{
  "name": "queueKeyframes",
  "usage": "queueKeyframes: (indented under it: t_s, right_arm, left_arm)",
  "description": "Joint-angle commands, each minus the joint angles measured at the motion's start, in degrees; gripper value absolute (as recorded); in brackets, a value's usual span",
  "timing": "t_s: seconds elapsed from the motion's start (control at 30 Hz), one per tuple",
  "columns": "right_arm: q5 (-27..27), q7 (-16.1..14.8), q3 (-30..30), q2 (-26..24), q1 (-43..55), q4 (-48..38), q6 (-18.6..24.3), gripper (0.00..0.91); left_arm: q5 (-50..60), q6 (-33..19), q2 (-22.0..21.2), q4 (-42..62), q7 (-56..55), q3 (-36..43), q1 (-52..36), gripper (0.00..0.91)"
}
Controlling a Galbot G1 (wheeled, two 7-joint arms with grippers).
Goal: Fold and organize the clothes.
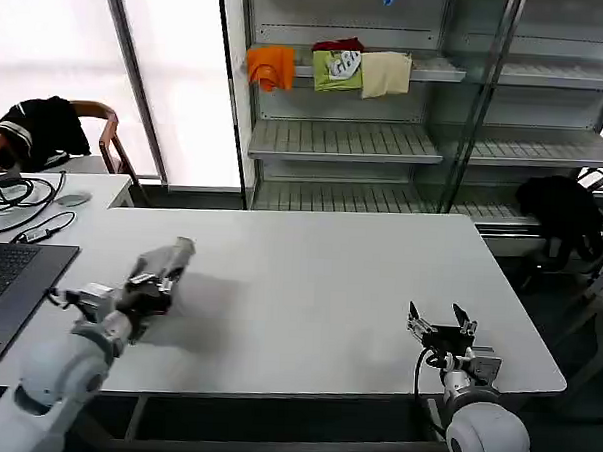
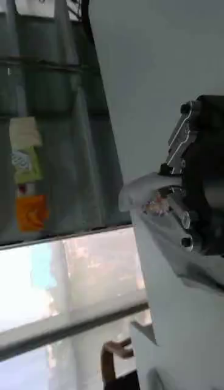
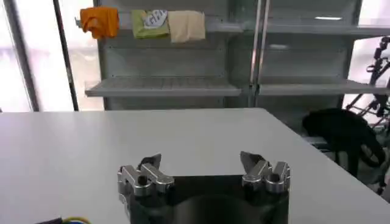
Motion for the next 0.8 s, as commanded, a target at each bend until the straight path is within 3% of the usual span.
queueKeyframes:
  t_s: [0.03, 0.17, 0.27, 0.3, 0.33, 0.67, 0.8]
  right_arm:
    - [-2.42, 0.04, 1.38, 1.51, -0.87, 0.28, -0.95, 0.907]
    - [-2.72, -0.19, 1.48, 1.16, -1.01, 0.07, -1.03, 0.907]
    - [-3.19, -0.18, 0.96, 1.62, -0.18, -1.08, -0.94, 0.907]
    - [-3.17, -0.19, 0.73, 1.67, 0.0, -1.32, -0.93, 0.907]
    - [-3.14, -0.25, 0.52, 1.61, 0.05, -1.4, -0.81, 0.907]
    - [-2.36, -0.73, -0.96, 0.74, 0.84, -2.93, -0.12, 0.907]
    - [-1.21, -0.72, -2.37, 0.48, 1.42, -2.41, -0.97, 0.907]
  left_arm:
    - [3.99, 0.92, -9.3, 2.83, -3.74, 24.49, -12.56, 0.0]
    - [3.08, 0.92, -11.5, 3.08, -4.1, 25.79, -12.46, 0.0]
    - [-3.48, 0.92, -15.22, 0.57, -7.35, 26.75, -12.53, 0.01]
    - [-2.56, 0.83, -17.49, 1.67, -7.02, 28.01, -12.62, 0.353]
    - [0.44, 0.8, -18.6, 3.71, -6.45, 28.68, -12.75, 0.907]
    - [-2.06, -0.94, -24.69, 9.63, -8.79, 26.78, -15.24, 0.907]
    - [-3.06, -1.0, -25.18, 8.86, -10.93, 24.87, -15.65, 0.907]
